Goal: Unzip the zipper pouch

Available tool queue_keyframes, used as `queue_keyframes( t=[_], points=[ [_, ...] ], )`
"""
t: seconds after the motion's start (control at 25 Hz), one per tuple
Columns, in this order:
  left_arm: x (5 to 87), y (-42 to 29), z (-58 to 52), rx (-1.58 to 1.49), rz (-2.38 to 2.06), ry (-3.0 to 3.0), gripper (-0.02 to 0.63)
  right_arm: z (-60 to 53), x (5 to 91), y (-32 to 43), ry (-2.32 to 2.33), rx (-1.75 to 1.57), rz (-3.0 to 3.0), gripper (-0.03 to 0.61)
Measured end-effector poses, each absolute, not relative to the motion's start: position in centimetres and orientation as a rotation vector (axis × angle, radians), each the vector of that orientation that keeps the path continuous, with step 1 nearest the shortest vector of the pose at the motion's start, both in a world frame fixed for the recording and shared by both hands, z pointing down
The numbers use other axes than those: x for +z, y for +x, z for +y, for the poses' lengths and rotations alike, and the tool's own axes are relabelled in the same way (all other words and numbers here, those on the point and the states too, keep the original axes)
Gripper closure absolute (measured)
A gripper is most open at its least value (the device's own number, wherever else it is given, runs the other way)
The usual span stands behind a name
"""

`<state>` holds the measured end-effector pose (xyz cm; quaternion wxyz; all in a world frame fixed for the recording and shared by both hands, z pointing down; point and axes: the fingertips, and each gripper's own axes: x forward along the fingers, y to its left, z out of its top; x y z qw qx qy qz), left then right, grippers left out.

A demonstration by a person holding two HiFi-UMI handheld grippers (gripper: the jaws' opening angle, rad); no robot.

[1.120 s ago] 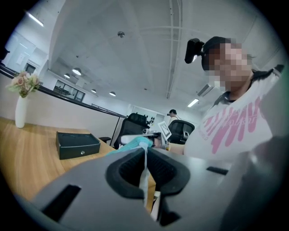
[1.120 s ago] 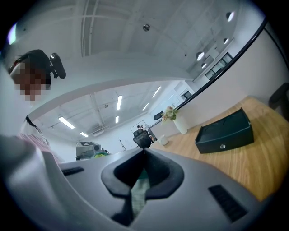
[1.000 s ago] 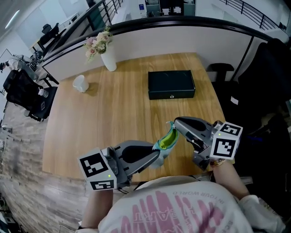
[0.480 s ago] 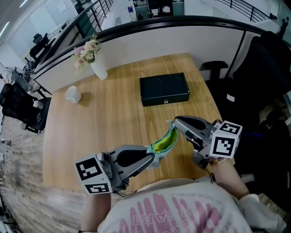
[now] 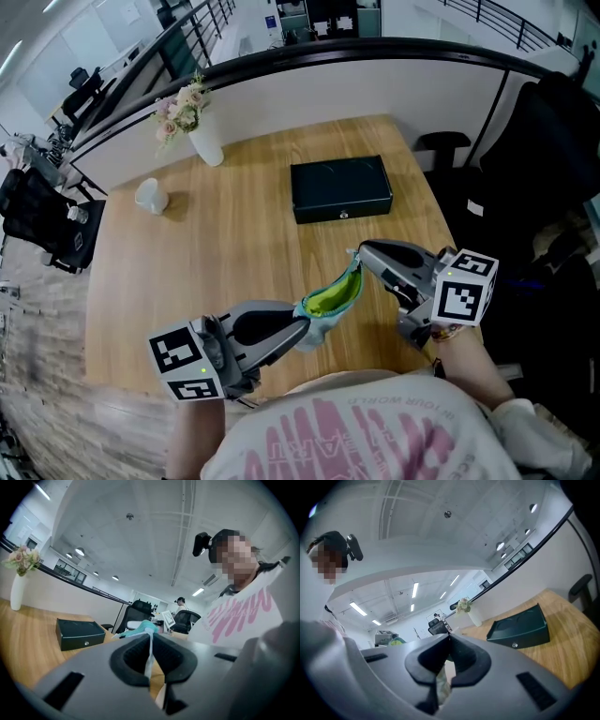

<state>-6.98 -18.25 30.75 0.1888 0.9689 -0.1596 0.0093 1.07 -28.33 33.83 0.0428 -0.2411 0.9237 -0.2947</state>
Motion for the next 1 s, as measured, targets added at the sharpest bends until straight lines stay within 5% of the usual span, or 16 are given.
queue_keyframes(
  t=[1.0],
  points=[
    [30.5, -7.7, -17.3, -0.003, -0.465, 2.718, 0.595, -28.7, 33.9, 1.4, -0.779, -0.906, 2.811, 0.577]
  ],
)
